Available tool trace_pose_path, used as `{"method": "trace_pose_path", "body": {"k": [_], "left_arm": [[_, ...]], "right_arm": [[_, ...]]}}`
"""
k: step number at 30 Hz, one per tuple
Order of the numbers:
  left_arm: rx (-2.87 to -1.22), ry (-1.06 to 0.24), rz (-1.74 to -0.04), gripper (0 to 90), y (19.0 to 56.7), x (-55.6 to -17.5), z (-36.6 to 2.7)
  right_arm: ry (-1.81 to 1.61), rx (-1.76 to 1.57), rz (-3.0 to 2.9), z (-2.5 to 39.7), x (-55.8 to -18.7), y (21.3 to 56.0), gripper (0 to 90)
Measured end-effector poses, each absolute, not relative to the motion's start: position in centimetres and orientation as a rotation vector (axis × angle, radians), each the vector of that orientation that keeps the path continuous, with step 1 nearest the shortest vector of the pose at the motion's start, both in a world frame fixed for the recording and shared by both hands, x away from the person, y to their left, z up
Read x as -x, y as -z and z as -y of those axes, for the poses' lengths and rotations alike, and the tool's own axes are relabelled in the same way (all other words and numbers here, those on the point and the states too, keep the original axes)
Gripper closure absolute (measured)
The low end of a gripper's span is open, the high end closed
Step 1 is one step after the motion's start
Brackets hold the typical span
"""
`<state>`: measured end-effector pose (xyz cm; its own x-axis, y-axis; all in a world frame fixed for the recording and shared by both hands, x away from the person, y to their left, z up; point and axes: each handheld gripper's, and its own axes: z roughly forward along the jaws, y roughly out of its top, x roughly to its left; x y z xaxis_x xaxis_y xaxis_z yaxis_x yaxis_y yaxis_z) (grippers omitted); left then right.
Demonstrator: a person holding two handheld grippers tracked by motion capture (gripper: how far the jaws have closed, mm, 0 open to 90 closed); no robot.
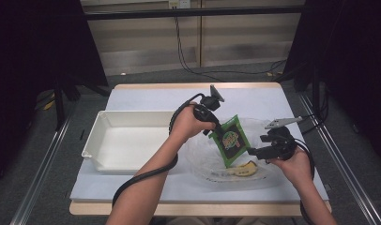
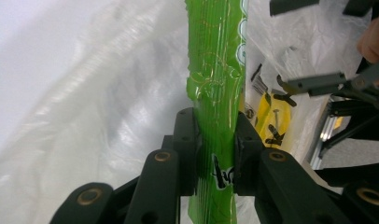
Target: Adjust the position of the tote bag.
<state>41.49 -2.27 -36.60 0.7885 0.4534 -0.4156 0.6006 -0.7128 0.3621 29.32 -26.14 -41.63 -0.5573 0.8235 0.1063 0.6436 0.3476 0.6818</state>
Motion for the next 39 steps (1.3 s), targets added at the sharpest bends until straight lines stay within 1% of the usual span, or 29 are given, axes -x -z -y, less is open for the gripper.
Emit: {"method": "trace_pose_path", "body": {"k": [3,6,17,24,26,39], "left_arm": [[-2.504,0.387,-0.771,75.9,36.0,-41.5,2.3],[-2.502,0.379,-0.767,75.9,35.3,-41.4,2.2],[-2.506,0.322,-0.758,75.9,32.9,-41.8,1.9],[-2.531,0.295,-0.741,75.9,32.1,-41.8,2.0],[-2.540,0.292,-0.716,75.8,31.8,-41.8,1.9],[-2.567,0.262,-0.683,75.8,29.9,-42.2,1.1]], "right_arm": [[-0.938,-1.289,-2.384,25.7,-29.3,41.8,20.2],[-0.978,-1.283,-2.402,25.5,-29.3,41.9,19.2],[-0.933,-1.258,-2.421,25.1,-28.8,42.0,16.5],[-0.915,-1.292,-2.419,25.3,-28.8,42.5,16.4],[-0.916,-1.289,-2.419,25.3,-28.9,42.5,16.3],[-0.921,-1.311,-2.417,25.4,-29.1,42.3,15.8]]}}
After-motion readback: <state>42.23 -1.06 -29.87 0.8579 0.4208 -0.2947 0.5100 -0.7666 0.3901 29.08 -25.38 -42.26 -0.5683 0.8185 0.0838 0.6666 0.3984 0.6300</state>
